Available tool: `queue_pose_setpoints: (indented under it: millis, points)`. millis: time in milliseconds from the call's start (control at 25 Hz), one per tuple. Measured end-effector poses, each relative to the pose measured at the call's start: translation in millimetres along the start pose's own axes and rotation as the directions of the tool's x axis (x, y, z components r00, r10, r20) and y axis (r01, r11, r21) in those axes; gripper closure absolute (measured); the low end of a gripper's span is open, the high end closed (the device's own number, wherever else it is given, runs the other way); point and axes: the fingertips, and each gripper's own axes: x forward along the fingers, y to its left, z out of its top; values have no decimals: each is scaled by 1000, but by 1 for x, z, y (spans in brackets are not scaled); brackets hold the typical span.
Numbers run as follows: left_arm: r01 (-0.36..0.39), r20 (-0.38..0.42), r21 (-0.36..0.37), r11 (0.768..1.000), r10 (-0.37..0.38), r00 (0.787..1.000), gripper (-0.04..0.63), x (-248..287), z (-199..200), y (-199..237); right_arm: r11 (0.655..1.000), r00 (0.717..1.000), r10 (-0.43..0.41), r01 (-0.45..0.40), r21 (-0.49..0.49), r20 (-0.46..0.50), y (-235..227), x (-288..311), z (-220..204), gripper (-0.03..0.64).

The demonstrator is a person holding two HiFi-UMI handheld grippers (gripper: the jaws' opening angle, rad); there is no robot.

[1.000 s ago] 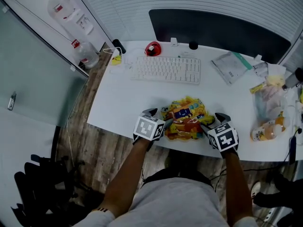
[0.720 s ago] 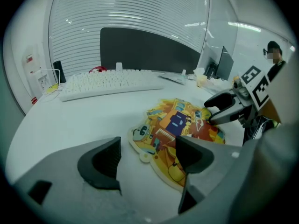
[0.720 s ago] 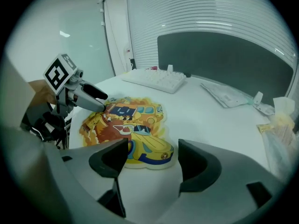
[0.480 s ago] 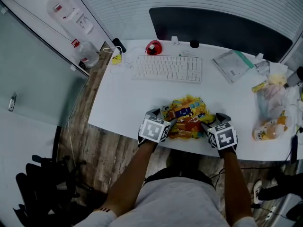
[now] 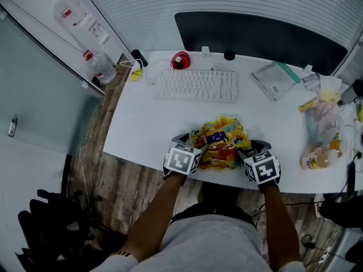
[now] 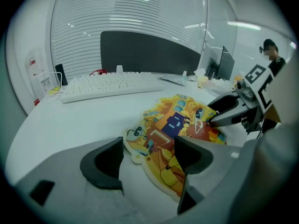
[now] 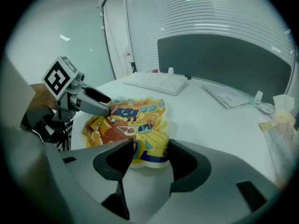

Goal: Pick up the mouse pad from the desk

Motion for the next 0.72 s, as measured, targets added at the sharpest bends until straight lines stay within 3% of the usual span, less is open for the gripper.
queue_pose_setpoints:
  millis: [240,440,560,720]
  points:
    - [35,16,45,998,-36,999,245,-2,1,0,998,999,-17,19,-54,47,5,-7,6,424]
    - [56,37,167,984,-63,997,245,-4,7,7,986,994,-57,71,-148,94,13,-13,13,457]
    - [69,55,257,964,-86,995,245,-5,20,11,970,990,-80,104,-218,117,15,-15,17,463]
    - [165,41,380,910,-195,980,245,-1,37,4,953,985,-97,134,-273,144,19,-19,19,468]
